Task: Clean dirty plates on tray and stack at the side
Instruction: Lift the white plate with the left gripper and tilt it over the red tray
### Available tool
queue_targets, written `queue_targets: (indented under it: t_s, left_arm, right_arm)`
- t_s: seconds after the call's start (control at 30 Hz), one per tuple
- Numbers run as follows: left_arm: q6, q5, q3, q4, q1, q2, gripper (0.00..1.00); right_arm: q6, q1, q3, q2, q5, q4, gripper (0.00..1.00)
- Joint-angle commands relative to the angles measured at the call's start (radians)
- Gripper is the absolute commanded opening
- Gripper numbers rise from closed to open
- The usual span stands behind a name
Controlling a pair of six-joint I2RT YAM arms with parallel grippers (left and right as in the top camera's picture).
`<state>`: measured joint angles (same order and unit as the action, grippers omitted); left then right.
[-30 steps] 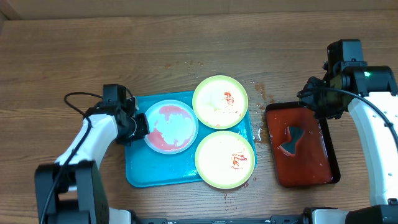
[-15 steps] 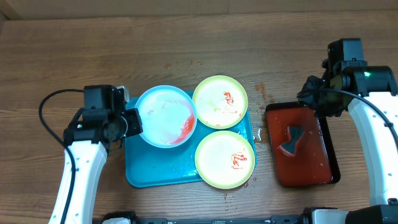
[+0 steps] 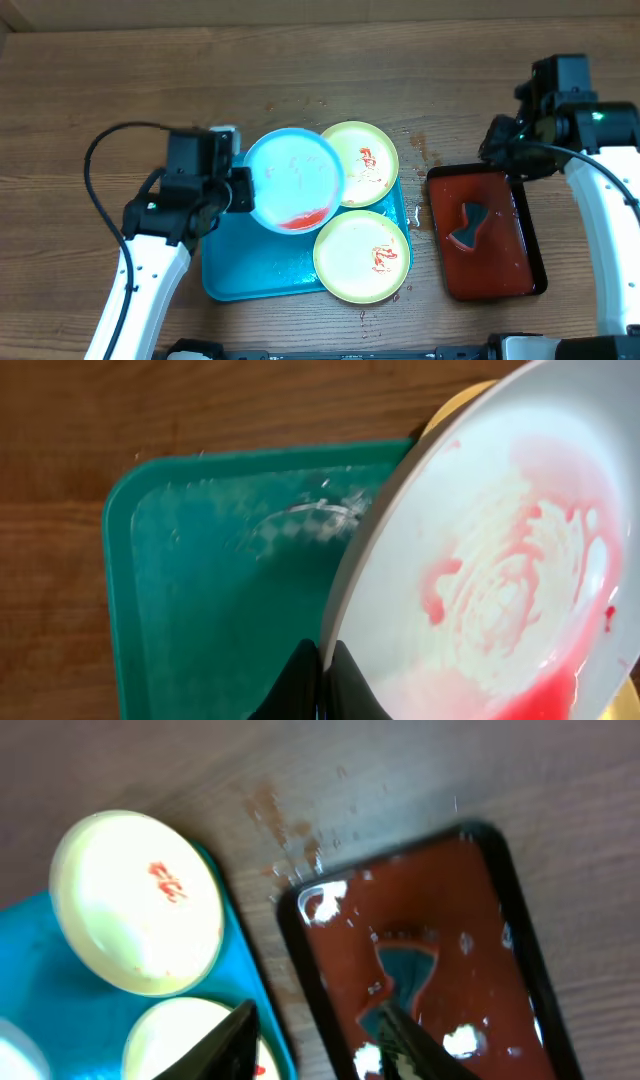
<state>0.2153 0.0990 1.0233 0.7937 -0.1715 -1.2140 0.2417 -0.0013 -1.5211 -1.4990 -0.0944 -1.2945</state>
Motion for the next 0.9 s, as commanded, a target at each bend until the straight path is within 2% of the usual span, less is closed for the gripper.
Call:
queue_targets:
  t_s: [0.0,0.3,0.57,0.87]
  left_arm:
    - [0.025,-0.053,0.098,-0.005,-0.06,-0.064,0.04]
    - [0.019,-0.087,0.279,-0.005,-0.204,-0.292,0.05]
    - [0.016,-0.11,0.512,-0.003,-0.37,-0.539,0.04]
    - [-0.04,-0.121,0.753,0.019,-0.491,-0.713,0.05]
  right_arm:
    - [-0.061,-0.005,-0.133,0.012,-0.015,0.002,0.37]
    - [-0.115,-0.005,-0.414,0.012,-0.013,-0.08,0.42]
    - [-0.131,-0.005,-0.715,0.014,-0.017,-0.229,0.46]
    - [-0.131,-0.005,-0.85,0.063,-0.066,-0.303,0.49]
